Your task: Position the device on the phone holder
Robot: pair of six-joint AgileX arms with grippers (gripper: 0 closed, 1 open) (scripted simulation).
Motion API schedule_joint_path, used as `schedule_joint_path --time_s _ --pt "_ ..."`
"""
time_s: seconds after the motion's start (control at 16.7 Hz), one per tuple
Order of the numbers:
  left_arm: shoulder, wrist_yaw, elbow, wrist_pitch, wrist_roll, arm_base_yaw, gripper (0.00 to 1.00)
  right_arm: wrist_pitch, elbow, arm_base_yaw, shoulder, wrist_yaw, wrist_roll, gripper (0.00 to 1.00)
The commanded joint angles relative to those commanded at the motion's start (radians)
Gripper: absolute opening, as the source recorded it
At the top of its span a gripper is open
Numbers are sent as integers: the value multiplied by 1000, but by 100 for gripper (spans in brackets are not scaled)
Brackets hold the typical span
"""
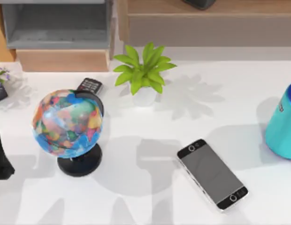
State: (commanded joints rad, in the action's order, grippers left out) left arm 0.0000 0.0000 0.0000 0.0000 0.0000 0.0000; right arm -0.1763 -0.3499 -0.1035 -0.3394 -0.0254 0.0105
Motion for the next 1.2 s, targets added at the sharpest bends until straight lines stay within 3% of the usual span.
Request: schedule_joint_path --time_s 0.66,0.96,1.2 --pt "0 0 0 0 0 0 100 -594 -775 -404 -1017 -10 -10 100" --pt "0 0 0 0 0 0 100 -789 -928 -507 -1375 8 34 100" --pt "0 0 0 0 0 0 100 -847 -966 -534 -1504 22 69 100"
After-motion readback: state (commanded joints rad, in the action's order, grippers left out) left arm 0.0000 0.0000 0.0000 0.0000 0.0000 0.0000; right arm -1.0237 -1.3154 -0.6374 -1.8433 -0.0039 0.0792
